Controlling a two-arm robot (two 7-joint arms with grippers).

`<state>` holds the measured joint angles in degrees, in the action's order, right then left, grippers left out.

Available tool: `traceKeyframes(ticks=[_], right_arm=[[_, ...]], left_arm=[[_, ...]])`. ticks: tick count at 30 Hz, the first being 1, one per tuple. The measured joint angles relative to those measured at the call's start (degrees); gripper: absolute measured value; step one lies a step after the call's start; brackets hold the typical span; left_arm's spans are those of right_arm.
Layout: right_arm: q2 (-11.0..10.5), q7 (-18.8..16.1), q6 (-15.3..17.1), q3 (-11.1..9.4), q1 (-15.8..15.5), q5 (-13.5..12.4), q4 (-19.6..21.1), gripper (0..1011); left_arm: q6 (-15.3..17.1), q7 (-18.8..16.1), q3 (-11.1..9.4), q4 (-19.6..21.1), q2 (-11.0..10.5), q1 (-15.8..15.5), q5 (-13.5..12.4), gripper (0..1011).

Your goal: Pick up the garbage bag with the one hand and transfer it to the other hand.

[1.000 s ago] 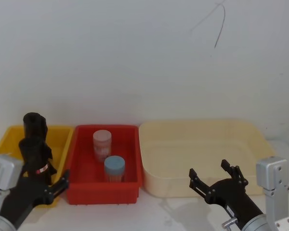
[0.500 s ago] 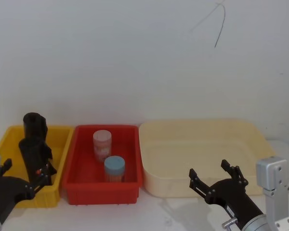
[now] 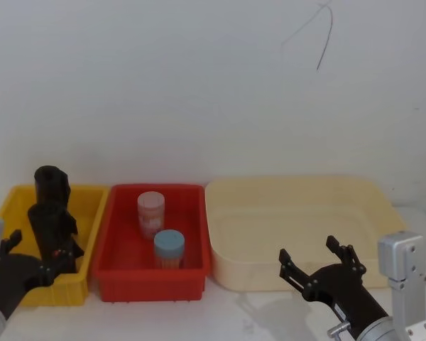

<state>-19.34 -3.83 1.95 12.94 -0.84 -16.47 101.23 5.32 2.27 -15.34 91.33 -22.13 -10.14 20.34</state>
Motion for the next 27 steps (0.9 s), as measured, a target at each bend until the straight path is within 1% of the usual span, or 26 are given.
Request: traceKeyframes(ticks=[8, 14, 21, 22, 25, 27], right_arm=[[0.00, 0.00, 0.00, 0.00, 0.00, 0.00, 0.00, 1000], [0.00, 0.00, 0.00, 0.00, 0.00, 0.00, 0.00, 999], [0.00, 0.00, 0.00, 0.00, 0.00, 0.00, 0.00, 1000], [0.00, 0.00, 0.00, 0.00, 0.00, 0.00, 0.00, 1000], [0.00, 0.00, 0.00, 0.00, 0.00, 0.00, 0.00, 1000], [0.00, 0.00, 0.00, 0.00, 0.00, 0.00, 0.00, 999]], left_arm=[[0.01, 2.09, -0.76, -2.27, 0.49, -2.44, -0.17, 1001], [0.35, 3.44, -1.39, -3.96, 0.68, -4.42, -0.94, 1001], [0.73, 4.33, -1.86, -5.09, 0.75, -5.78, -1.77, 999], [0.79, 4.49, -1.94, -5.29, 0.77, -6.04, -1.92, 992], [0.91, 4.74, -2.08, -5.60, 0.78, -6.43, -2.18, 917], [0.95, 4.85, -2.14, -5.76, 0.79, -6.62, -2.29, 887]])
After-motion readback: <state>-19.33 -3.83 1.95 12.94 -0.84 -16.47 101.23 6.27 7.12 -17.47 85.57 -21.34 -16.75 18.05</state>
